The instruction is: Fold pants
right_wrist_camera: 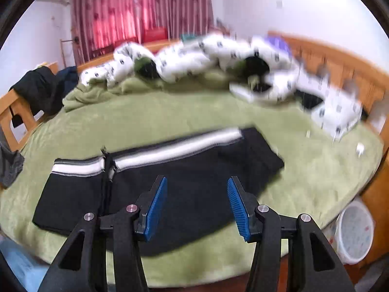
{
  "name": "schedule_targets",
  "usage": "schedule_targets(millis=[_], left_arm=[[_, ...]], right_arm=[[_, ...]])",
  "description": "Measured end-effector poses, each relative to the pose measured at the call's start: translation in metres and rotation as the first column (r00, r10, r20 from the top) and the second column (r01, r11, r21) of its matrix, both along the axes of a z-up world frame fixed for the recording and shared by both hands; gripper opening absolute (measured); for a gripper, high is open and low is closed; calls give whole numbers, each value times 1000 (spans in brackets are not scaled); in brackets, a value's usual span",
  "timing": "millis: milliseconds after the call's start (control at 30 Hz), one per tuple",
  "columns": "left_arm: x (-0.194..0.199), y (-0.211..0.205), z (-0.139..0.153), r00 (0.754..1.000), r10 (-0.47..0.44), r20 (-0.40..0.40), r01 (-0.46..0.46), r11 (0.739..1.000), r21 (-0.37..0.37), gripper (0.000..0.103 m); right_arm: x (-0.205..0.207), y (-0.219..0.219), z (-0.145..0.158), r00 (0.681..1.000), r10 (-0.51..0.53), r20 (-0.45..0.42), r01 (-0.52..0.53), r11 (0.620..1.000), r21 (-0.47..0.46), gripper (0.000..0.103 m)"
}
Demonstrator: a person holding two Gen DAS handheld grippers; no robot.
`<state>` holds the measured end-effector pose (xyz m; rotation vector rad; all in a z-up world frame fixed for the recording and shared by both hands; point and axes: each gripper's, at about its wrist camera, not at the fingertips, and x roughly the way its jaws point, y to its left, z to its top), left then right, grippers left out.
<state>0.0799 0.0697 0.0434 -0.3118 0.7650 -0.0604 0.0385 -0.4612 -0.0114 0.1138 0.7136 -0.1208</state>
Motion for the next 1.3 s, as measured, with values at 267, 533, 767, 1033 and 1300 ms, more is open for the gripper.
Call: schedule_targets(millis=[267, 533, 767, 1033, 1300], left_arm=[[53, -9, -83, 985, -105, -134, 108, 994, 17, 70], [102, -11, -184, 959, -169, -229, 135, 979, -155, 68], [126, -30, -210, 949, -231, -216, 202, 968, -152, 68], [133, -50, -187, 937, -270, -221, 249, 961, -117, 18], [143, -35, -106, 936, -321, -142, 295, 939, -180, 10]], right_arm=[[28, -71, -95, 984, -108, -142, 129, 980, 152, 51], [70, -118, -156, 970, -208, -123, 239, 901, 363, 54], [118, -119, -157, 966, -242, -92, 258, 916, 307, 61], [145, -104, -141, 955, -267, -127, 287, 941, 177, 16], [147, -13, -39, 976, -211, 54, 215, 974, -77, 13]])
